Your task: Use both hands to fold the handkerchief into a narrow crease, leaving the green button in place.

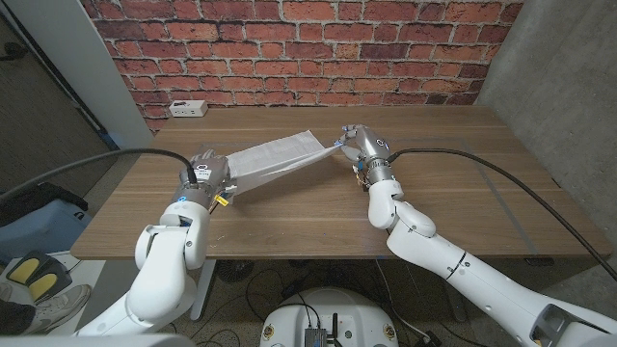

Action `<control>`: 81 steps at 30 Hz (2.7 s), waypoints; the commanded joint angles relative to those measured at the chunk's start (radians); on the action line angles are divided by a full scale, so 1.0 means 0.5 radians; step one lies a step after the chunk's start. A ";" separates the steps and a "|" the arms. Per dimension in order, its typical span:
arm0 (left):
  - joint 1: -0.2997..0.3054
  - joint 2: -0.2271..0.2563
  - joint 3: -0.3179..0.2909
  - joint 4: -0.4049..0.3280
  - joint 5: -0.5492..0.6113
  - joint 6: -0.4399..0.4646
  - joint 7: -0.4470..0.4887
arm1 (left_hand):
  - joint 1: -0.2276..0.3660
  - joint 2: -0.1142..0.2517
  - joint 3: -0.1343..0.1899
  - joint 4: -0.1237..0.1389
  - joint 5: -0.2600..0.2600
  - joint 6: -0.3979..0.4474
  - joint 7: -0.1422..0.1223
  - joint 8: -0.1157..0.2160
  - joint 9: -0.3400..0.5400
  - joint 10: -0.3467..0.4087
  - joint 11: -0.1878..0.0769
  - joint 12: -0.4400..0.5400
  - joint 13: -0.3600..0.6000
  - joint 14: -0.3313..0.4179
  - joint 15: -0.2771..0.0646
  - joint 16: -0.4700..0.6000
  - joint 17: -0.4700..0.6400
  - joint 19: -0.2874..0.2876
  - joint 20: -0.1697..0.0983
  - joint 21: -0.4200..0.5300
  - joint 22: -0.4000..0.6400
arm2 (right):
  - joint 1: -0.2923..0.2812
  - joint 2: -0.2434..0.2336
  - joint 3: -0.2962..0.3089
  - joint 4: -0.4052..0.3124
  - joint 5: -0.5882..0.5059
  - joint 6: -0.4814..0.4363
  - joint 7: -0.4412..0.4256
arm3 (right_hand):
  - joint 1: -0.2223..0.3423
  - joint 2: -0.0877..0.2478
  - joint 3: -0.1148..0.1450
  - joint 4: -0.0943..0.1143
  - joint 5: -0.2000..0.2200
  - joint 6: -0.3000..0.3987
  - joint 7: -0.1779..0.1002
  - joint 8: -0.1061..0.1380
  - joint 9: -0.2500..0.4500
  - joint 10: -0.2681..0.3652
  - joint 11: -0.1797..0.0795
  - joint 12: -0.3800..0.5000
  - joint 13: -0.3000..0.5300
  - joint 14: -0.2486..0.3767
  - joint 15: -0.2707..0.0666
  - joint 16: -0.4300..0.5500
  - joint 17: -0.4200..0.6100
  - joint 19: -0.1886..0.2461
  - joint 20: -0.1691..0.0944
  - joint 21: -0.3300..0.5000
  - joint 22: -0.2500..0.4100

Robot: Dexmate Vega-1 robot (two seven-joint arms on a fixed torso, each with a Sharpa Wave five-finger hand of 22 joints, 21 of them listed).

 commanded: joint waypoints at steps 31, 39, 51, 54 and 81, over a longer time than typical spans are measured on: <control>-0.432 -0.123 0.091 0.416 0.034 -0.099 -0.005 | 0.036 0.012 -0.010 -0.034 0.008 0.029 0.022 0.008 -0.054 0.032 -0.008 0.012 0.006 0.026 -0.033 0.009 0.000 0.019 -0.012 0.016 0.006 | 0.373 0.164 -0.035 0.536 0.294 0.342 0.042 | 0.022 -0.001 -0.011 -0.004 0.013 0.049 0.057 -0.030 0.012 0.008 0.008 -0.013 0.007 0.024 -0.298 -0.013 0.009 -0.005 -0.059 -0.005 0.010; -0.505 -0.127 0.138 0.479 0.050 -0.071 -0.002 | 0.037 0.014 -0.013 -0.037 0.006 0.034 0.024 0.009 -0.067 0.034 -0.006 0.011 0.006 0.027 -0.032 0.009 0.001 0.019 -0.012 0.016 0.005 | 0.467 0.207 -0.054 0.675 0.334 0.412 0.056 | 0.026 0.000 -0.013 -0.006 0.013 0.051 0.058 -0.033 0.013 0.007 0.009 -0.015 0.007 0.025 -0.298 -0.015 0.009 -0.005 -0.059 -0.005 0.010; -0.556 -0.142 0.195 0.548 0.171 0.001 -0.068 | 0.041 0.014 -0.016 -0.045 0.004 0.041 0.027 0.012 -0.084 0.038 -0.011 0.011 0.006 0.029 -0.039 0.009 0.000 0.020 -0.014 0.017 0.005 | 0.599 0.280 -0.090 0.899 0.391 0.538 0.065 | 0.026 0.002 -0.016 -0.003 0.014 0.048 0.059 -0.042 0.013 0.011 0.009 -0.016 0.007 0.028 -0.298 -0.018 0.010 -0.004 -0.059 -0.006 0.010; -0.562 -0.147 0.196 0.560 0.182 0.004 -0.074 | 0.042 0.015 -0.017 -0.047 0.003 0.047 0.037 0.014 -0.089 0.038 -0.010 0.010 0.005 0.031 -0.038 0.009 0.001 0.020 -0.015 0.016 0.005 | 0.631 0.301 -0.098 0.960 0.406 0.570 0.065 | 0.028 0.000 -0.017 -0.005 0.014 0.050 0.061 -0.043 0.014 0.011 0.009 -0.016 0.007 0.029 -0.297 -0.019 0.010 -0.004 -0.058 -0.006 0.010; -0.775 -0.172 0.278 0.706 0.231 -0.108 -0.016 | 0.034 0.016 -0.028 -0.046 -0.006 0.021 0.014 0.014 -0.115 0.056 -0.024 0.012 0.005 0.059 -0.053 0.016 0.003 0.043 -0.023 0.025 0.005 | 0.798 0.409 -0.173 1.268 0.469 0.658 0.053 | 0.034 0.007 -0.026 -0.002 0.013 0.054 0.059 -0.056 0.016 0.013 0.014 -0.020 0.008 0.029 -0.297 -0.023 0.013 -0.005 -0.058 -0.008 0.010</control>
